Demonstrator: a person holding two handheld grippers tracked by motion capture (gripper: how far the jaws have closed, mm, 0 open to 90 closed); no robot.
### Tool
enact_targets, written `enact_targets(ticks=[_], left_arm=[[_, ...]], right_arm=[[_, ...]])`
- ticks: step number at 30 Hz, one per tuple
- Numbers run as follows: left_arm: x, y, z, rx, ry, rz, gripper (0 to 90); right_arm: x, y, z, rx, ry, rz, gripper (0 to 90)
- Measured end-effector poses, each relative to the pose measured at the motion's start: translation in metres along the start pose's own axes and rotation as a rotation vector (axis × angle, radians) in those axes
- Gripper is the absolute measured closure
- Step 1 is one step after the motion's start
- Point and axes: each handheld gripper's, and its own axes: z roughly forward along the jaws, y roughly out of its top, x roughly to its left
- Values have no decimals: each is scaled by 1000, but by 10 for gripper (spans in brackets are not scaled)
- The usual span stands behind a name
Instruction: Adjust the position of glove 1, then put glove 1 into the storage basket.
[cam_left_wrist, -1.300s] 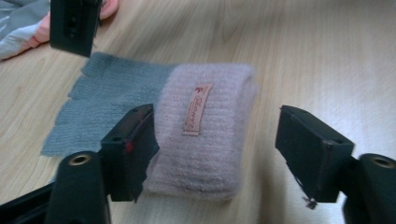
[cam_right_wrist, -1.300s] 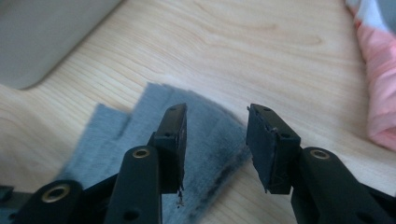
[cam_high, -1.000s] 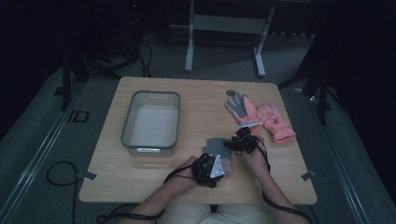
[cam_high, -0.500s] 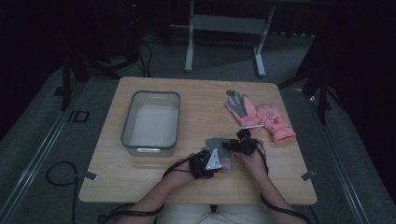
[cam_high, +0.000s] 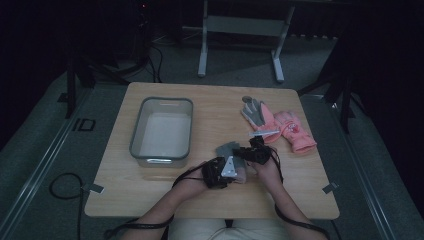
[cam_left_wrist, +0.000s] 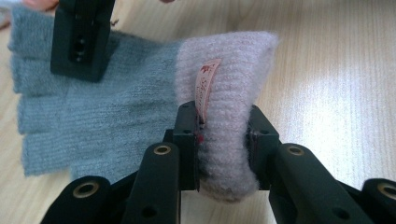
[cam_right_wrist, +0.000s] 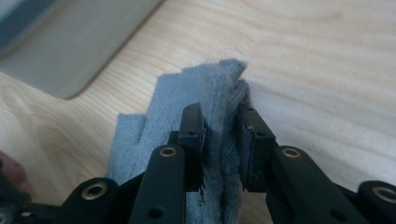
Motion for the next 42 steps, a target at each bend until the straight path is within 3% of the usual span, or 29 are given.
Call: enact_targets(ticks=[4, 9, 16, 20, 27, 32, 39, 42], left_arm=[[3, 4, -14, -6, 18, 16, 707], [12, 11, -33, -7, 29, 41, 706], [28, 14, -57, -9, 35, 37, 707], [35, 10, -69, -16, 45, 15, 706], [44, 8, -87, 12, 69, 25, 706], [53, 0, -99, 6, 93, 20, 705], [66, -7, -120, 55, 131, 57, 704], [70, -12, -131, 47, 144, 79, 702]], right_arm=[[7, 12, -14, -38, 35, -25, 741], [14, 25, -20, -63, 41, -46, 741], [25, 46, -25, -92, 48, -73, 741], [33, 56, -22, -101, 51, -85, 741], [48, 72, -16, -111, 60, -111, 741], [59, 86, -11, -117, 65, -134, 741], [75, 107, 0, -127, 79, -154, 741], [84, 117, 5, -134, 89, -160, 742]])
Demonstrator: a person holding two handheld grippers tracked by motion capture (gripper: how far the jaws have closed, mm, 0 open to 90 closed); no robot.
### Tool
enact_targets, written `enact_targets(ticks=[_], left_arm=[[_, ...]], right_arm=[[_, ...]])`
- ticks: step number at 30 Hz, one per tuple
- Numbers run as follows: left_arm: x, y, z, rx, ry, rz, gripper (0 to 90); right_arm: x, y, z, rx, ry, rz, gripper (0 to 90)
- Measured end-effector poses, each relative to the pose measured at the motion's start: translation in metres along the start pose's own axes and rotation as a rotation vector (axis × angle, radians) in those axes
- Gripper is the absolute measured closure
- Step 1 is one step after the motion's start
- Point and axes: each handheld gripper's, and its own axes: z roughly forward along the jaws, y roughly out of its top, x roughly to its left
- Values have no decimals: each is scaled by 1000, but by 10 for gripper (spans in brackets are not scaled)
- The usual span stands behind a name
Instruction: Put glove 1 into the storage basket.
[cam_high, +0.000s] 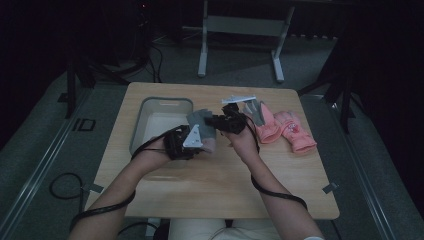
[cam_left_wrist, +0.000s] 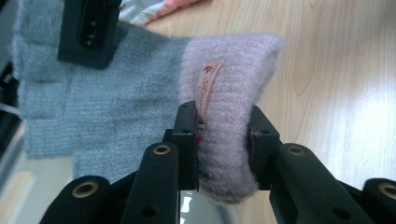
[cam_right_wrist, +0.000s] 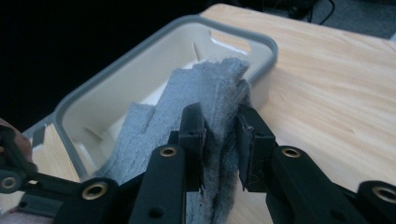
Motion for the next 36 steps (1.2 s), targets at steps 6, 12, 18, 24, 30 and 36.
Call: enact_targets(ticks=[6, 12, 18, 24, 30, 36], left_arm=[[13, -18, -15, 16, 13, -6, 702], [27, -35, -27, 60, 26, -12, 702], [40, -54, -32, 146, 38, 44, 702], [48, -70, -28, 209, 24, 51, 703], [53, -87, -3, 260, -11, 64, 703], [56, -93, 19, 313, -16, 112, 702]], right_arm=[[15, 17, 16, -6, 22, -21, 742], [30, 31, 40, 5, 14, -55, 742], [33, 33, 70, 24, 41, -17, 742], [34, 32, 101, 47, 58, -3, 742], [28, 25, 126, 90, 48, 35, 741], [22, 22, 142, 140, 24, 45, 738]])
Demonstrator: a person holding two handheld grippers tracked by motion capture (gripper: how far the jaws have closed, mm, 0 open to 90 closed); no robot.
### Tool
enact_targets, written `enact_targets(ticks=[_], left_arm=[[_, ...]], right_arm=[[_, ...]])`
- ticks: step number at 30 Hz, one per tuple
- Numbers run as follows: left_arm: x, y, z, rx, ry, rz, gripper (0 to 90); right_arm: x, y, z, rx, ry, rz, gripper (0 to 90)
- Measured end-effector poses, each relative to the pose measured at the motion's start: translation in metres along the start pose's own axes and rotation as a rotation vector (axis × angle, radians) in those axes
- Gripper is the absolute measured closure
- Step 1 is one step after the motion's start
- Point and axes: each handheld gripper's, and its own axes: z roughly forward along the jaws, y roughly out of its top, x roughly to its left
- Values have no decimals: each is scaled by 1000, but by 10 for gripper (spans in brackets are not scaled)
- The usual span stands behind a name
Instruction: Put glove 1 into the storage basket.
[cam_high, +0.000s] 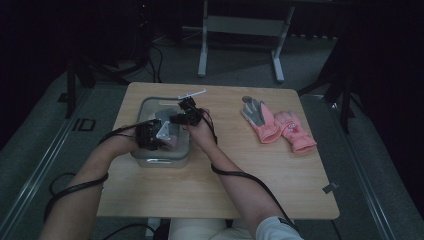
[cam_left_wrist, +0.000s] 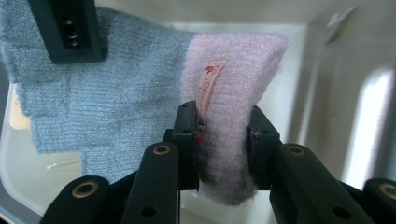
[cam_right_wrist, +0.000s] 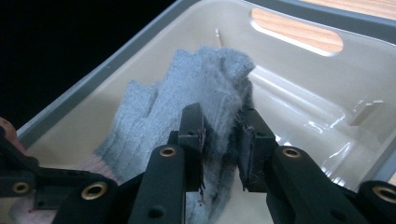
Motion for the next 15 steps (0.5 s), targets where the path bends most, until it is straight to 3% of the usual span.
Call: enact_targets(ticks=[1, 5, 8, 11, 13, 15], left_arm=[[-1, 1, 2, 1, 11, 13, 702], [-4, 0, 13, -23, 6, 5, 701], [-3, 4, 19, -4, -5, 30, 701], [-2, 10, 26, 17, -25, 55, 700], [-4, 12, 31, 35, -17, 81, 699], [-3, 13, 35, 36, -48, 67, 697]], right_arm=[[-1, 0, 1, 3, -9, 5, 737], [-5, 0, 5, 38, -31, 20, 726], [-6, 0, 4, 60, -45, 16, 713], [-11, -1, 3, 76, -61, 37, 665], [-16, -3, -1, 76, -55, 59, 657], [-19, -5, -7, 64, -49, 67, 652]])
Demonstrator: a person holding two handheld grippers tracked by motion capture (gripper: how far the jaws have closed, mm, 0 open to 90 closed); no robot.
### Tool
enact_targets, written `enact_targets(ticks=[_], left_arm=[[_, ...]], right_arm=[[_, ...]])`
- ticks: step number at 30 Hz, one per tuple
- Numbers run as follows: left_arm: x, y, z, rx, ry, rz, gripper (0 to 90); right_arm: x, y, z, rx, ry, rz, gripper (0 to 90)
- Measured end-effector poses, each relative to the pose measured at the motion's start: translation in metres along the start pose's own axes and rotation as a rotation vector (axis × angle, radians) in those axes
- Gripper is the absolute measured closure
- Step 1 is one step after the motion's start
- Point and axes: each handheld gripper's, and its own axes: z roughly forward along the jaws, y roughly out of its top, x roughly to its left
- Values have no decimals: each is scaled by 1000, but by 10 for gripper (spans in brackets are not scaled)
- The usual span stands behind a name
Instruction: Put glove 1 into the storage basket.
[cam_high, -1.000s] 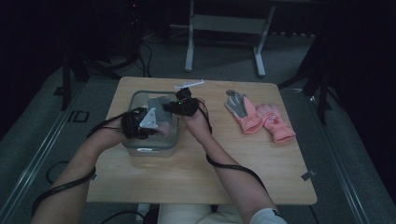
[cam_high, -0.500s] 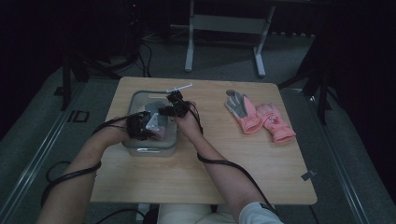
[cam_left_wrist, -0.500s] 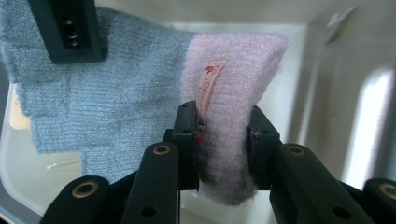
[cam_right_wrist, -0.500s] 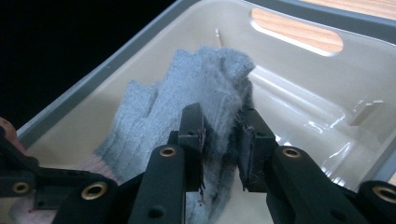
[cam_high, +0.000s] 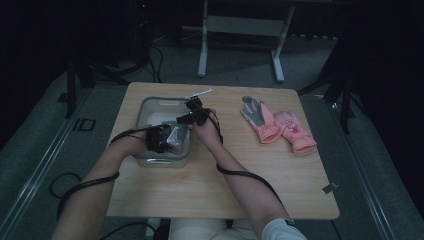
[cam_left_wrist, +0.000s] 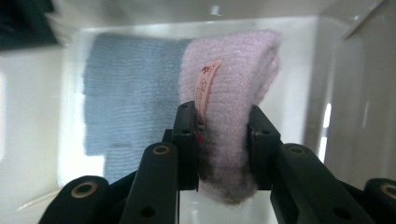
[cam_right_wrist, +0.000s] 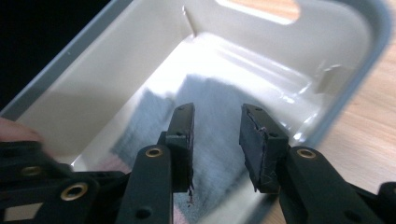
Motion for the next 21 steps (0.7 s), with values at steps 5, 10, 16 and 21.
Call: enact_targets(ticks=[5, 10, 16, 21], left_arm=[[5, 5, 3, -5, -35, -16, 690], [10, 8, 1, 18, -23, -73, 586], [15, 7, -15, -2, 8, -160, 455], [21, 7, -36, -49, 29, -225, 427]], right_arm=[[-3, -2, -14, -28, 32, -4, 619], [-5, -3, -27, -57, 40, -11, 604], [-7, -5, -45, -78, 41, -36, 592], [-10, -9, -60, -94, 47, -60, 577]])
